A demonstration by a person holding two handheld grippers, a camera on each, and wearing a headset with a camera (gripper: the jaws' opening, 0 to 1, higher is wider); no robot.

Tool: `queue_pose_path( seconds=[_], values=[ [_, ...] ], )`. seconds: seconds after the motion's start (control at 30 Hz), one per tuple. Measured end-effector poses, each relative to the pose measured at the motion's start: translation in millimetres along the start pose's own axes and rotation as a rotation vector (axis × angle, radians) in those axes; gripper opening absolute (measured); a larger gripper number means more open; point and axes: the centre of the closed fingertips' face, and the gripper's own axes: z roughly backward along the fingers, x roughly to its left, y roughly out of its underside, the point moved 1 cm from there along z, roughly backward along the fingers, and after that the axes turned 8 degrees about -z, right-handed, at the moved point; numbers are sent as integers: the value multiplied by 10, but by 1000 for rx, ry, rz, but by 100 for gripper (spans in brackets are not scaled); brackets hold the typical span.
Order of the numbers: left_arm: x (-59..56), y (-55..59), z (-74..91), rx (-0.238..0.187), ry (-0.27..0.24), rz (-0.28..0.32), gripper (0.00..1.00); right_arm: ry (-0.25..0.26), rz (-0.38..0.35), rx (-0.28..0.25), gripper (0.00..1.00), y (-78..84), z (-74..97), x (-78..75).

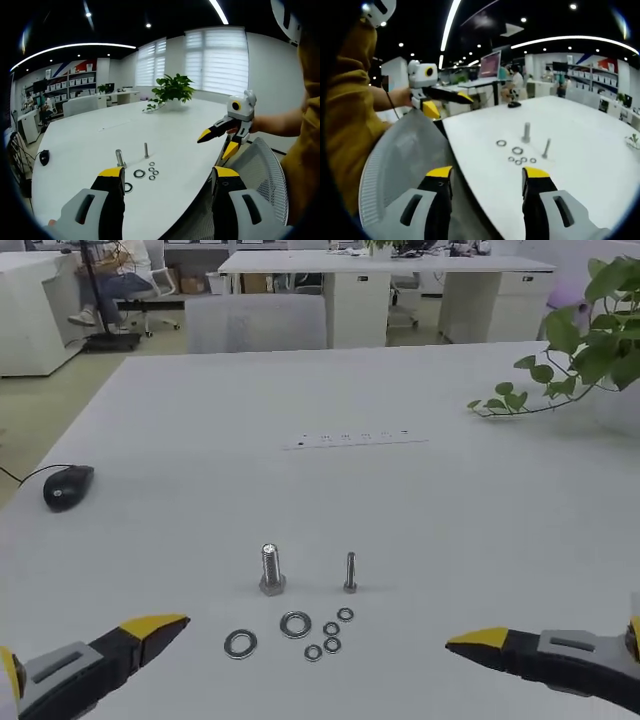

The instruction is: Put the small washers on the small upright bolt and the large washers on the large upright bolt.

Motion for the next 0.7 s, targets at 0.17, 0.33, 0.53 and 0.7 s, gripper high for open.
queue_pose_path(
  seconds=[0.17, 0.33, 0.53, 0.7],
  values=[
    [20, 23, -17, -2, -9, 11, 70, -40, 40, 58, 54, -36, -71, -42],
    [51, 47, -35, 1, -19, 23, 70, -69, 77, 103, 52, -61, -173, -121],
    [75, 74, -69, 5, -28, 34, 70, -114, 116, 184, 51, -19, -331, -253],
    [85, 69, -94, 1, -35, 44, 70, -151, 162, 247, 47, -5, -456, -344]
  ],
)
